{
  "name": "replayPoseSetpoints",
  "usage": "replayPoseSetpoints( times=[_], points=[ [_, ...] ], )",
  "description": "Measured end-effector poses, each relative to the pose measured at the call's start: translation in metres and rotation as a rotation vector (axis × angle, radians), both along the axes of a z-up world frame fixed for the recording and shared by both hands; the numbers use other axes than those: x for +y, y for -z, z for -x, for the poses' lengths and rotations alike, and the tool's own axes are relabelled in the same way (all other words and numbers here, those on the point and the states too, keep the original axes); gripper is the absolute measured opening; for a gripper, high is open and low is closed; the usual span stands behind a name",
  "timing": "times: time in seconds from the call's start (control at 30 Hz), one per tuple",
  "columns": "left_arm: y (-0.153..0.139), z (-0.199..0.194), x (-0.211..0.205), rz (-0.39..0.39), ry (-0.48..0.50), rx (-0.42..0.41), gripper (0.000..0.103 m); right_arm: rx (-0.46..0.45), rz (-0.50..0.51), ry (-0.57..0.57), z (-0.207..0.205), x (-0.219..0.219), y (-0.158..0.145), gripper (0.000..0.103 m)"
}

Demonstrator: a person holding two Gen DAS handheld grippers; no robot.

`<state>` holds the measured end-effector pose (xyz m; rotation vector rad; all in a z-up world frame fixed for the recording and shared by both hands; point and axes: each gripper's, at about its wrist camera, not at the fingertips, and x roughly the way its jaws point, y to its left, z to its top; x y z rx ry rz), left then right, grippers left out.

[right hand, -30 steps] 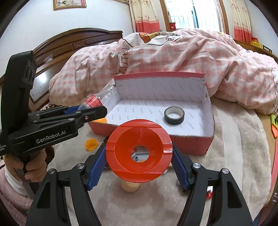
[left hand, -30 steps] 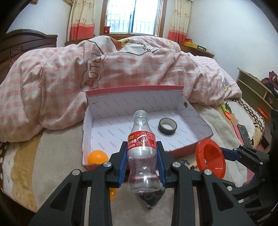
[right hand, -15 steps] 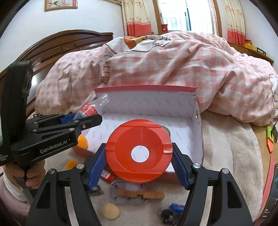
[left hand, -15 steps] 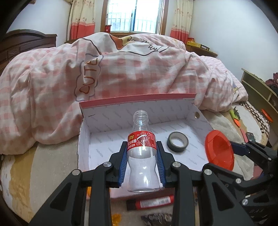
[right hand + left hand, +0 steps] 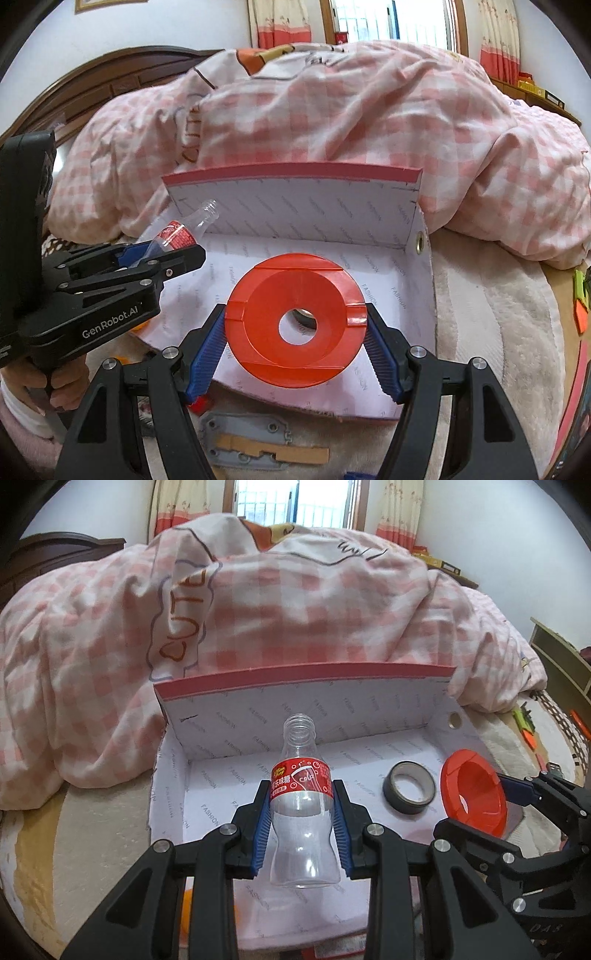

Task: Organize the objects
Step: 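Carry the bottle and red funnel cup over the box with both tools, then open the left tool to release the bottle while the right tool drops the funnel cup in the box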

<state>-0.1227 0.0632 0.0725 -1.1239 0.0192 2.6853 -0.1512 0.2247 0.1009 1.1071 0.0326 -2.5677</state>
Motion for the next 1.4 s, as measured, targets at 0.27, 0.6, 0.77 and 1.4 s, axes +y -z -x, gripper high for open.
replayPoseSetpoints(
  times=[0.27, 0.6, 0.77, 1.4],
  points=[
    [0.012, 0.010, 0.000, 0.025, -0.015, -0.024, 0.030, -0.023, -0.015, 0.010, 0.015, -0.005, 0.012, 0.072],
    [0.023, 0.017, 0.005, 0.031, -0.021, -0.051, 0.030, -0.011, -0.080, 0.021, 0.021, -0.015, 0.020, 0.072],
    [0.025, 0.019, 0.006, 0.031, -0.020, -0.059, 0.030, 0.003, -0.102, 0.028, 0.022, -0.017, 0.023, 0.072],
    [0.015, 0.012, 0.004, 0.012, -0.029, -0.015, 0.055, 0.068, -0.056, 0.049, 0.017, -0.014, 0.010, 0.078]
  ],
)
